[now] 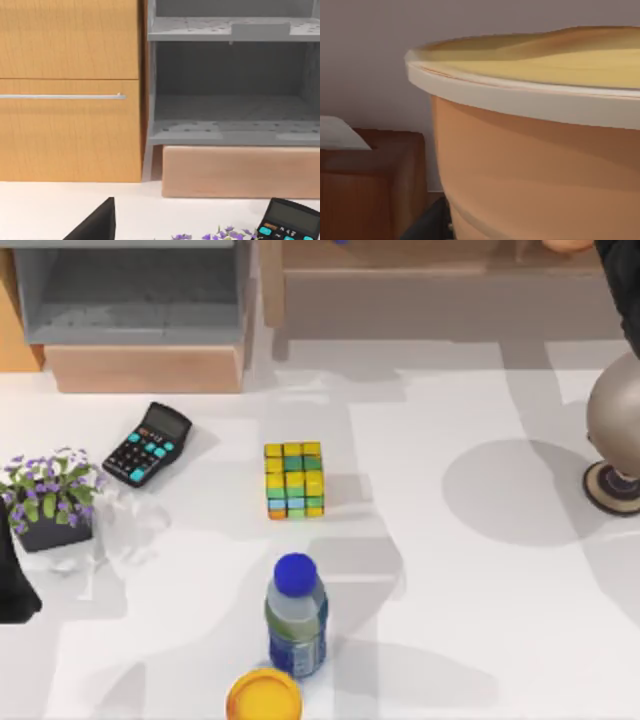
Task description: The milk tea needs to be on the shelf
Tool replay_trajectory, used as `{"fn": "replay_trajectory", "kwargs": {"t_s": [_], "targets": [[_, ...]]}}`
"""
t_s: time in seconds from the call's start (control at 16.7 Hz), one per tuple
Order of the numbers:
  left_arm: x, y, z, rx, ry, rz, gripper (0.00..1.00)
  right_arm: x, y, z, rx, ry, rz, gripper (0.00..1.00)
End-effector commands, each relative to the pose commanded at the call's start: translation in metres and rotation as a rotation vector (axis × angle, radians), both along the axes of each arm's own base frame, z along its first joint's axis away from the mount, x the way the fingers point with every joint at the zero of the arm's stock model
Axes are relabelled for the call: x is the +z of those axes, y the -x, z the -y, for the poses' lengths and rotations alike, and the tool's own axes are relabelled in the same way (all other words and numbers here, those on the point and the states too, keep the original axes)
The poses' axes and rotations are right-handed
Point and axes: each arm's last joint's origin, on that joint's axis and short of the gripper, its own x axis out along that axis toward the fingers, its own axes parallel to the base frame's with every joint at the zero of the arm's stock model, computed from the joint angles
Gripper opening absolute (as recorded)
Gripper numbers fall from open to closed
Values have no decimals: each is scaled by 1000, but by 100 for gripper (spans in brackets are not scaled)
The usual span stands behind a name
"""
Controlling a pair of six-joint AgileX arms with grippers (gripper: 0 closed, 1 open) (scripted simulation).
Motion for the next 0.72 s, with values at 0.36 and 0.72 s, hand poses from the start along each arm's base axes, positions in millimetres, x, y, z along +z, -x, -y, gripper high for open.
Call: {"fn": "replay_trajectory", "kwargs": {"t_s": [0.36, 0.72], "targets": [[0, 0, 0, 0, 0, 0, 100, 0, 0, 0, 0, 0, 0, 53], [0, 0, 0, 0, 0, 0, 100, 0, 0, 0, 0, 0, 0, 98]]}}
